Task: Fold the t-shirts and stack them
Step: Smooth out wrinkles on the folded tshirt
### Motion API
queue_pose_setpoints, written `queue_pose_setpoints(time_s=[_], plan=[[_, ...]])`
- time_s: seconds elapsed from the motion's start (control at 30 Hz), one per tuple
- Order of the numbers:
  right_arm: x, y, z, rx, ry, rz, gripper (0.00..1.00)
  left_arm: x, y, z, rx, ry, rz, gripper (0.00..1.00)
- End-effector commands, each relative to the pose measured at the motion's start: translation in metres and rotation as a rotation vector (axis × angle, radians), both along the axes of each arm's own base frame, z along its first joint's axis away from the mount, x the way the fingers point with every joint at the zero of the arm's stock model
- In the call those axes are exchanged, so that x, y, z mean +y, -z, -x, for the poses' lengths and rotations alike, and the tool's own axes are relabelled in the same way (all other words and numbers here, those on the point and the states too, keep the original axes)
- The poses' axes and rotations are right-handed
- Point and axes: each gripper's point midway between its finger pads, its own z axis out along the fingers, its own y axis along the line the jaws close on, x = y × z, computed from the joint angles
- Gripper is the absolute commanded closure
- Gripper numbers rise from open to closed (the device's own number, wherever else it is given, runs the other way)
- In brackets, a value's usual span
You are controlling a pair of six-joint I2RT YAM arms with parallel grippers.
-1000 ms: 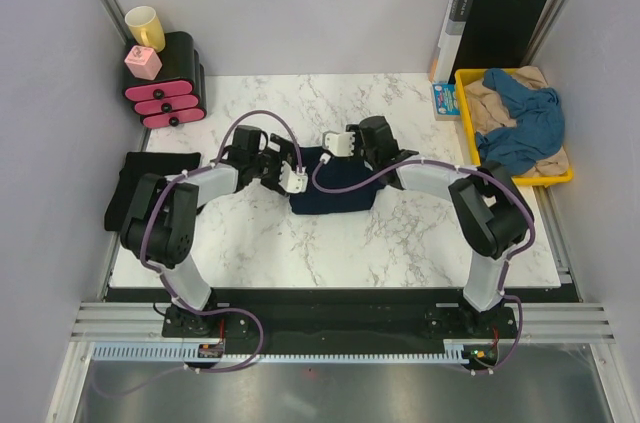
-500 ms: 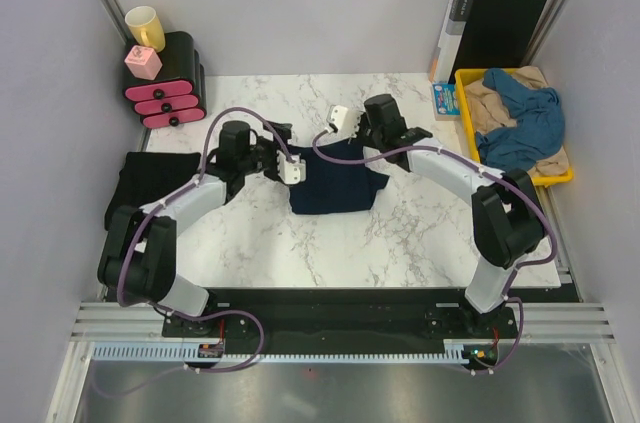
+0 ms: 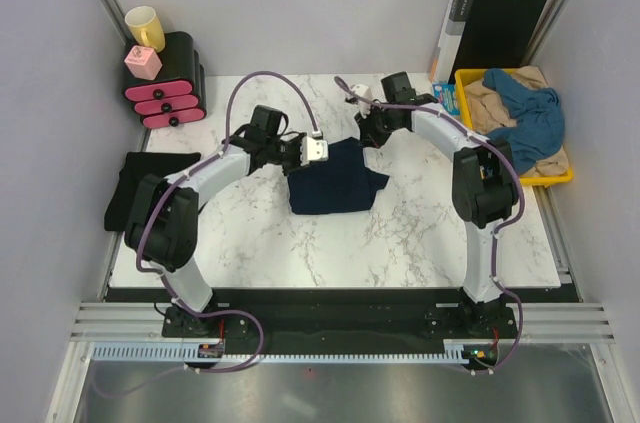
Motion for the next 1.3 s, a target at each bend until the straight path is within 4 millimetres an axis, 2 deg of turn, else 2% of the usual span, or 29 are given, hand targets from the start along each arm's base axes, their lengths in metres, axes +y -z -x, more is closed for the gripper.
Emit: queue_pose_setpoints(time_s=[0.0,0.03,0.07,0.1,0.13,0.17,0.23,0.27,0.3,0.37,0.4,0.47,0.5,0.6,0.63,0.7,0.8,0.83,1.0,1.13,1.27], plan=[[0.006,-0.019,0.015,0.225,-0.006,-0.267,1.00,-0.005,-0.026,0.021,0.303,-0.072,0.125,0.98],[0.002,-0.018,0.017,0.241,-0.002,-0.280,1.00,-0.006,-0.033,0.021,0.328,-0.083,0.133,0.98],[0.001,-0.022,0.018,0.247,0.003,-0.296,1.00,-0.004,-0.026,0.032,0.435,-0.100,0.119,0.98],[-0.003,-0.024,0.018,0.256,0.008,-0.311,1.00,-0.004,-0.028,0.038,0.519,-0.108,0.134,0.98],[0.000,-0.027,0.027,0.298,-0.015,-0.346,1.00,-0.002,-0.045,0.029,0.544,-0.122,0.168,0.98],[0.000,-0.029,0.030,0.323,-0.016,-0.369,1.00,-0.003,-0.040,0.038,0.697,-0.140,0.191,0.98],[0.004,-0.032,0.039,0.366,-0.039,-0.417,1.00,0.000,-0.055,0.026,0.762,-0.153,0.250,0.98],[0.007,-0.032,0.042,0.381,-0.047,-0.429,1.00,-0.001,-0.060,0.029,0.827,-0.144,0.283,0.98],[0.009,-0.035,0.041,0.388,-0.052,-0.446,1.00,0.002,-0.053,0.023,0.871,-0.157,0.289,0.98],[0.013,-0.033,0.038,0.407,-0.057,-0.467,1.00,0.001,-0.057,0.017,0.896,-0.141,0.319,0.98],[0.015,-0.037,0.034,0.404,-0.061,-0.479,1.00,0.004,-0.046,0.017,0.958,-0.155,0.315,0.98],[0.019,-0.033,0.033,0.424,-0.073,-0.496,1.00,0.004,-0.042,0.016,0.993,-0.127,0.323,0.98],[0.020,-0.036,0.029,0.416,-0.074,-0.503,1.00,0.005,-0.027,0.022,1.066,-0.141,0.299,0.98],[0.025,-0.030,0.023,0.424,-0.080,-0.511,1.00,0.006,-0.012,0.024,1.108,-0.128,0.266,0.98],[0.026,-0.021,0.022,0.437,-0.078,-0.508,1.00,0.007,-0.003,0.025,1.158,-0.143,0.248,0.98],[0.027,-0.017,0.016,0.439,-0.075,-0.510,1.00,0.008,0.005,0.024,1.155,-0.145,0.223,0.98],[0.029,0.008,0.011,0.463,-0.055,-0.487,1.00,0.013,0.026,0.017,1.129,-0.188,0.143,0.98],[0.028,0.013,0.010,0.464,-0.050,-0.477,1.00,0.019,0.040,0.014,1.118,-0.227,0.090,0.98],[0.019,0.050,-0.001,0.452,0.022,-0.382,1.00,0.034,0.066,-0.002,1.032,-0.345,-0.013,0.98],[0.011,0.062,-0.006,0.418,0.040,-0.322,1.00,0.041,0.074,-0.009,0.986,-0.397,-0.045,0.98],[0.004,0.072,-0.009,0.396,0.057,-0.271,1.00,0.053,0.100,-0.010,0.962,-0.470,-0.141,0.98]])
